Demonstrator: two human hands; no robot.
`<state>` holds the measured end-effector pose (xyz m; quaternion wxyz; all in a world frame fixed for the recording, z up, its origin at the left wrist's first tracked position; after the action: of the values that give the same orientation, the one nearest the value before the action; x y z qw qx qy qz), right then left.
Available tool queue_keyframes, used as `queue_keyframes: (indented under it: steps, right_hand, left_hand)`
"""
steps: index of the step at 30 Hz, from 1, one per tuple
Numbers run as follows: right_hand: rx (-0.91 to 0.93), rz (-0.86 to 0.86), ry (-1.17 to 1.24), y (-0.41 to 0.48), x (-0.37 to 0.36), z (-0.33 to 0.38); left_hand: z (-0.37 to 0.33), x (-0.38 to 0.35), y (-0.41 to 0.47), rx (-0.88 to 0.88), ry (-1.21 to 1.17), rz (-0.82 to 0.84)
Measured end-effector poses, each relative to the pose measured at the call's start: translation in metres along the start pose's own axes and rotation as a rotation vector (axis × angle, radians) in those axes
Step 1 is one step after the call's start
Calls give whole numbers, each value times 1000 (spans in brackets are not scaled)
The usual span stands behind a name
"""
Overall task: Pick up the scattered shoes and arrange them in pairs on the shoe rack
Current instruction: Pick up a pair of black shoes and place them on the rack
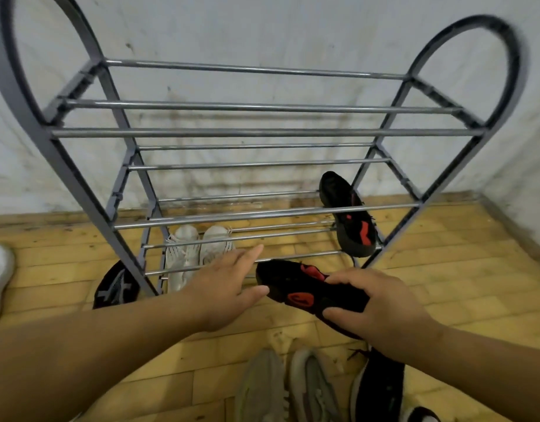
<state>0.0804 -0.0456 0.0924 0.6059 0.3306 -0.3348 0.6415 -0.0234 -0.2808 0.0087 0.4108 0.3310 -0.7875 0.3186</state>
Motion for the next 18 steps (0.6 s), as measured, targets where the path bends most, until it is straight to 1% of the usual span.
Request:
queue_keyframes:
  steps: [4,6,8,10,12,16,18]
  right_hand:
    - [-3,35,-26,0,21,-7]
    - [-6,-20,28,1,35,-10]
    - [22,-77,32,12,34,-13]
    - [54,-107,-38,33,17,-19]
    - [44,-109,-99,62,-14,-36]
    - [-47,-71,-116,106,-76,-62]
    - [-39,-26,-110,110,-92,-66]
  left_hand:
    - [3,-3,6,-2,-77,-54]
    - [7,-2,9,-5,-113,-95]
    - [11,-2,17,5,-121,-142]
    - [10,0,28,22,-109,-162]
    - [7,1,39,25,-91,-146]
    - [9,-6,58,20,-51,-96]
    - [11,-12,66,18,-35,-58]
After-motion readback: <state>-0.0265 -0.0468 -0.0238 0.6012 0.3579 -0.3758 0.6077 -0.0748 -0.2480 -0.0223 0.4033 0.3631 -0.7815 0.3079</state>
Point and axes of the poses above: each hand's wrist, its own y-axis towards the middle knuckle, its own x-axis out of the back of the hand, z = x × y, the point moved 5 cm from there along y, towards the middle knuckle, and after that the axes turned 1 degree about -z, right-handed, at the moved point
